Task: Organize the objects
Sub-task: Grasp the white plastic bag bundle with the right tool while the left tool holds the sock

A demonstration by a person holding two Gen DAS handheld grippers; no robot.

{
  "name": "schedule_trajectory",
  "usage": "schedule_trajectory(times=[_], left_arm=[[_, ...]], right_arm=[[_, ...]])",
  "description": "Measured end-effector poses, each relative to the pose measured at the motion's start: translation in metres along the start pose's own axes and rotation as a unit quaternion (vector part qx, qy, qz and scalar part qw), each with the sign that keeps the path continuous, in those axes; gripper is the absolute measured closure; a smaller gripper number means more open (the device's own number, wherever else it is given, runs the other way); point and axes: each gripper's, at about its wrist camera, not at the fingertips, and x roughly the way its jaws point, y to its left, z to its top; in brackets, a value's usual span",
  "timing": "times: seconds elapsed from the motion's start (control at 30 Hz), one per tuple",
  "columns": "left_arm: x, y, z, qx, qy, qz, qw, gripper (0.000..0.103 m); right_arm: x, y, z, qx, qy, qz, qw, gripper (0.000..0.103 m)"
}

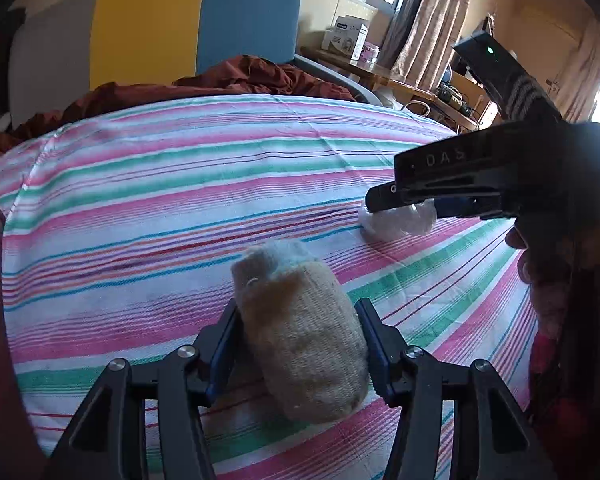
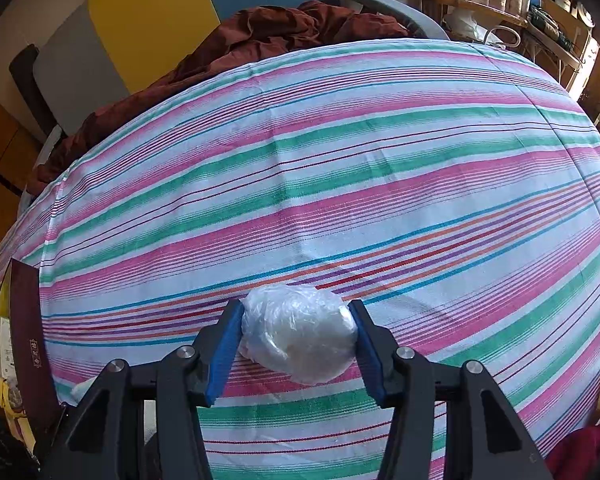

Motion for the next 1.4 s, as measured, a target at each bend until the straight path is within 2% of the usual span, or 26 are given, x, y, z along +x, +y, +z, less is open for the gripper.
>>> schedule_trajectory(times=[0.3, 0.43, 0.53, 0.87, 0.93, 1.0, 1.07, 1.13, 1.23, 1.33, 1.4], left_arm=[[0.007, -0.001, -0.001, -0.001, 0.002, -0.009, 1.0, 0.046], [0.004, 0.001, -0.004, -0.003, -0.002, -0.012, 0.9999, 0.047], [0.002, 0.004, -0.004, -0.01, -0.005, -0.011, 0.9999, 0.053], [0.0, 0.005, -0.006, -0.011, -0.009, -0.004, 0.9999, 0.056], [0.0, 0.006, -0.006, -0.011, -0.009, -0.005, 0.9999, 0.056], [-0.002, 0.006, -0.008, -0.011, -0.009, -0.006, 0.9999, 0.056], [-0.002, 0.007, -0.008, -0.011, -0.01, -0.008, 0.9999, 0.056], [-0.001, 0.007, -0.009, -0.01, -0.012, -0.008, 0.9998, 0.056], [-0.002, 0.01, -0.01, -0.015, -0.014, -0.015, 0.9997, 0.056], [-0.002, 0.012, -0.011, -0.02, -0.015, -0.021, 0.9995, 0.056], [-0.002, 0.012, -0.012, -0.019, -0.016, -0.022, 0.9994, 0.056]], right_arm=[[0.0, -0.002, -0.001, -0.002, 0.009, -0.002, 1.0, 0.05], [0.004, 0.003, -0.005, -0.019, 0.015, -0.019, 1.0, 0.055], [0.005, 0.008, -0.008, -0.037, 0.014, -0.05, 0.998, 0.065], [0.0, 0.004, -0.008, -0.029, 0.011, -0.046, 0.998, 0.067], [-0.003, -0.003, -0.005, -0.009, 0.014, -0.021, 1.0, 0.063], [-0.011, -0.022, -0.002, 0.052, 0.012, 0.031, 0.998, 0.055], [-0.026, -0.038, -0.003, 0.098, -0.013, 0.069, 0.993, 0.052], [-0.041, -0.053, -0.007, 0.136, -0.046, 0.063, 0.988, 0.051], [-0.055, -0.081, -0.01, 0.214, -0.087, 0.055, 0.971, 0.051], [-0.047, -0.104, -0.011, 0.268, -0.06, 0.092, 0.957, 0.051], [-0.045, -0.096, -0.01, 0.251, -0.049, 0.076, 0.964, 0.051]])
